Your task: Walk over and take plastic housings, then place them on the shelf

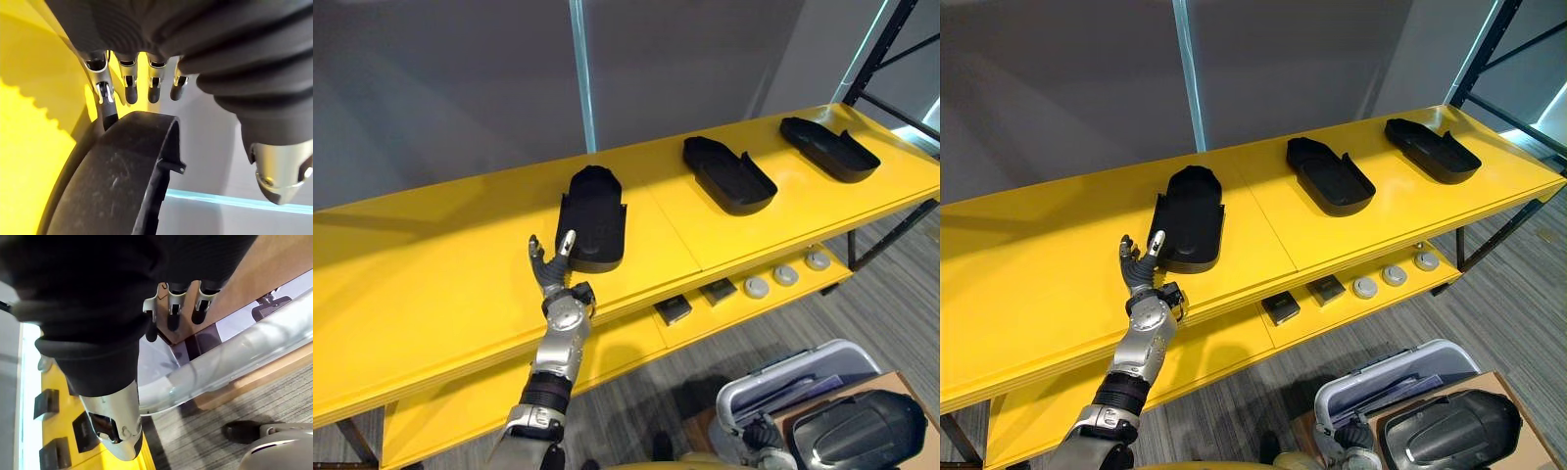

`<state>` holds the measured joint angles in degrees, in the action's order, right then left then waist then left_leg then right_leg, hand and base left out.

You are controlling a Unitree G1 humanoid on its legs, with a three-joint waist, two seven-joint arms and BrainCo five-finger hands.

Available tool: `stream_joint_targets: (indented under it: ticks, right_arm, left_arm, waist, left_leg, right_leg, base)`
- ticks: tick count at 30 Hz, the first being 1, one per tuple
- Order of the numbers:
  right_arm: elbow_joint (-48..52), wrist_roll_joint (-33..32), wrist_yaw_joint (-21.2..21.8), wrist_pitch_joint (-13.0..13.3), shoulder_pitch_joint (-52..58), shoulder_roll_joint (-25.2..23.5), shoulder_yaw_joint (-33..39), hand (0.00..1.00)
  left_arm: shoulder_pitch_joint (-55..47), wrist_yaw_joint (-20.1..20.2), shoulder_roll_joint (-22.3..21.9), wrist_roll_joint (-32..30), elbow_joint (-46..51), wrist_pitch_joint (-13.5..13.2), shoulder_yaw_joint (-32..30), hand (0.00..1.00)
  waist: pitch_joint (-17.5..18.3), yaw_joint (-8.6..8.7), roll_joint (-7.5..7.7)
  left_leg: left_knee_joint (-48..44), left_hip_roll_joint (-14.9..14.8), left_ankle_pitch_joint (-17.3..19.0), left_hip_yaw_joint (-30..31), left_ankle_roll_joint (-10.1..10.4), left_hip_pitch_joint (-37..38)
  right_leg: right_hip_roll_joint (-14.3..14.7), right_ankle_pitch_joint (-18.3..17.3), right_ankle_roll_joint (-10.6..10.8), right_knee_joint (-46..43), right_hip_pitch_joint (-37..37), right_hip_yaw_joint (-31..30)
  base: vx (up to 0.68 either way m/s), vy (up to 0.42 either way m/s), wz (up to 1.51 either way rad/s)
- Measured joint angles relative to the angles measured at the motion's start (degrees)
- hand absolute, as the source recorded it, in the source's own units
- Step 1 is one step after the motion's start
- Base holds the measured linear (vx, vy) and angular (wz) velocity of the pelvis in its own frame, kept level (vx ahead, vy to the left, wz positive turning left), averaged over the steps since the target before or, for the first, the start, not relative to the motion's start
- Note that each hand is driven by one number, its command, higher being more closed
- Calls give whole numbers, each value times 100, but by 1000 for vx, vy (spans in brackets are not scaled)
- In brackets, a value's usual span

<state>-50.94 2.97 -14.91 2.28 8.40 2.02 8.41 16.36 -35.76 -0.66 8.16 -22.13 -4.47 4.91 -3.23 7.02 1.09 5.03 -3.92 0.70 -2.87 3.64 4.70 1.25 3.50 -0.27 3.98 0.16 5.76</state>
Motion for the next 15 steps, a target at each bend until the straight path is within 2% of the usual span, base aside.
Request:
stream_joint_targets:
  ticks: [5,12,15]
  right_arm:
    - [-20,-1,-11,-3,0,17,2,0]
    - [-64,-1,-21,-4,-9,25,4,0]
    - [-100,-1,-23,-3,-20,28,8,0]
  left_arm:
    - [-178,169,-15,0,191,-103,139,0]
    - [-227,222,-3,7,262,-105,200,0]
    - [-342,373,39,13,399,-110,264,0]
  waist:
    - [17,-11,-21]
    - [37,-13,-26]
    - [41,-12,-25]
  left_leg:
    - [11,5,-1,-17,-1,-10]
    - [13,6,-1,-12,-2,-8]
    - [14,6,-1,1,-2,-7]
  right_leg:
    - [2,1,-2,6,-24,-21]
    - [1,16,-23,9,-18,-5]
    - [1,17,-24,11,-11,10]
  base:
    - [0,0,-1]
    - [0,0,0]
    - [0,0,0]
